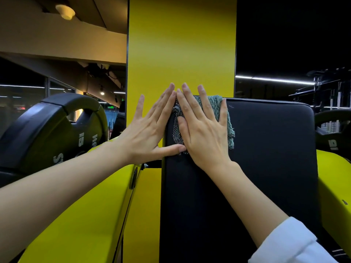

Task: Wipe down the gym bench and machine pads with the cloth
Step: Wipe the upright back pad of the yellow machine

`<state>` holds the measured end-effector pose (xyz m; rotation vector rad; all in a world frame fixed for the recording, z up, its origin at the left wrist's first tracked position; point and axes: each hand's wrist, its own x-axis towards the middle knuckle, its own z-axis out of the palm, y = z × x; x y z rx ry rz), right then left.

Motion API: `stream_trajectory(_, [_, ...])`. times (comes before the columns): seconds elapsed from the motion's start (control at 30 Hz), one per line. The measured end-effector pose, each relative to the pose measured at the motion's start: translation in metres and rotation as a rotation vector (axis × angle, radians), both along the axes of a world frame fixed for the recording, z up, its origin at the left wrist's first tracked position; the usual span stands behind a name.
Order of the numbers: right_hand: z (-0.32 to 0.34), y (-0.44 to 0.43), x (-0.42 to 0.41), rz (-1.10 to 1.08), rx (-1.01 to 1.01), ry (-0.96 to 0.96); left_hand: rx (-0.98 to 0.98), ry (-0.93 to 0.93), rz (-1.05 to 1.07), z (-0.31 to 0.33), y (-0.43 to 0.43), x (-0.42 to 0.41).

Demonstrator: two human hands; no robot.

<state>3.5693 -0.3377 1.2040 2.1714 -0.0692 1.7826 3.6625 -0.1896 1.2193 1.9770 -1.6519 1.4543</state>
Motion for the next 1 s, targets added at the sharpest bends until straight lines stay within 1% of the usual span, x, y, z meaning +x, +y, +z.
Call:
stream_trajectory(0.13, [-0.006, 0.003, -0.001, 0.017, 0.039, -0.002, 0.032, -0.018, 0.007, 0.003, 0.007, -0.002])
stream_trajectory(0.3, [-0.031, 0.003, -0.008, 0.023, 0.027, -0.005, 0.094, -0.055, 0.058, 0.008, 0.014, -0.002])
stream_trajectory(0.43, [-0.054, 0.002, -0.011, 0.025, -0.005, -0.004, 0.158, -0.037, 0.054, 0.012, 0.017, -0.002])
stream_trajectory(0.6, [-0.038, -0.001, -0.005, 0.082, -0.040, -0.006, 0.222, -0.027, 0.070, 0.020, 0.024, -0.002])
stream_trajectory(0.7, [-0.022, 0.001, 0.001, 0.122, 0.004, -0.047, 0.238, -0.038, 0.087, 0.024, 0.027, -0.003])
stream_trajectory(0.83, [0.002, 0.010, 0.011, 0.137, 0.070, -0.111, 0.228, -0.007, 0.073, 0.021, 0.025, -0.005])
stream_trajectory(0.9, [0.004, 0.014, 0.014, 0.129, 0.092, -0.141, 0.222, -0.001, 0.068, 0.020, 0.023, -0.004])
stream_trajectory(1.0, [-0.005, 0.015, 0.014, 0.122, 0.052, -0.136, 0.209, -0.008, 0.077, 0.019, 0.022, -0.003])
